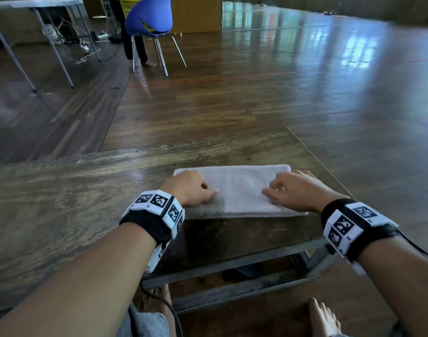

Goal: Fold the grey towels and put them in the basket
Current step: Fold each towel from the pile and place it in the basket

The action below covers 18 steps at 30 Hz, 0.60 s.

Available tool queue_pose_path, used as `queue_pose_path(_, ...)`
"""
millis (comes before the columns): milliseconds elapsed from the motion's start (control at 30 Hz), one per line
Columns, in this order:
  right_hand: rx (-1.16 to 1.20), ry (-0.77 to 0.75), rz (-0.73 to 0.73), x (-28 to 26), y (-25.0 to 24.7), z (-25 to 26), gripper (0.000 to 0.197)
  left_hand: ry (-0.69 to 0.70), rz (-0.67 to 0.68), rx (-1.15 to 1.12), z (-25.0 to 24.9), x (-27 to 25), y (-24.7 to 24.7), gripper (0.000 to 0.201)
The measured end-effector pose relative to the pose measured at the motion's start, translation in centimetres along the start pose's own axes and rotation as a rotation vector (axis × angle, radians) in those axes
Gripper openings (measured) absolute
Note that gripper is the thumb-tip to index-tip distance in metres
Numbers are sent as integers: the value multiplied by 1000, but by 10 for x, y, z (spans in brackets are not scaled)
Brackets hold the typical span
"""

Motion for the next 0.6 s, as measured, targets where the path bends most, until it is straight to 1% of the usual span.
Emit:
queue_pose_path(33, -26, -11, -18, -1, -2, 3, 60, 30, 4, -9, -6, -1, 2, 48)
queue_pose_path(67, -46, -22, -66, -2, -5, 8, 64, 66, -14, -21, -14, -2, 1, 45)
queue_pose_path(100, -49, -32, -128, -3, -9, 14, 61, 105, -47, -46, -22, -4, 0, 39)
queue_pose_path(133, -30, -49, -194, -4, -14, 22, 52, 137, -84, -70, -31, -6, -2, 30)
queue_pose_path(167, 9, -80, -249, -5, -17, 32, 39, 172, -124, -79, -40, -7, -4, 23)
queue_pose_path(200, 62, -124, -264, -5, -16, 44, 29, 200, -155, -55, -48, -8, -2, 26)
queue_pose_path(233, 130, -158, -233, -3, -9, 54, 30, 215, -162, -12, -53, -8, 5, 36)
queue_pose_path(267, 203, -174, -159, -1, 3, 62, 40, 202, -136, 28, -56, -9, 15, 49)
queue_pose_path(300, 244, -170, -68, -1, 19, 68, 50, 174, -80, 50, -56, -10, 30, 60)
queue_pose_path(333, 235, -155, 15, -2, 35, 72, 58, 144, -3, 67, -54, -11, 46, 68)
queue_pose_path(400, 150, -123, 137, -6, 60, 71, 63, 106, 118, 90, -47, -13, 70, 73)
queue_pose_path(467, 104, -121, 155, -9, 67, 68, 66, 107, 155, 88, -40, -12, 77, 76)
queue_pose_path(600, 40, -113, 79, -10, 64, 62, 78, 111, 153, 88, -32, -11, 76, 83)
Point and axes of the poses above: each hand's wrist, its own x-axis towards the middle knuckle, its own y-axis out of the palm, z = x × y, the point moved 10 cm from there along x, towards the middle knuckle, and after that the axes turned 7 degrees about -z, right-handed, at the moved point
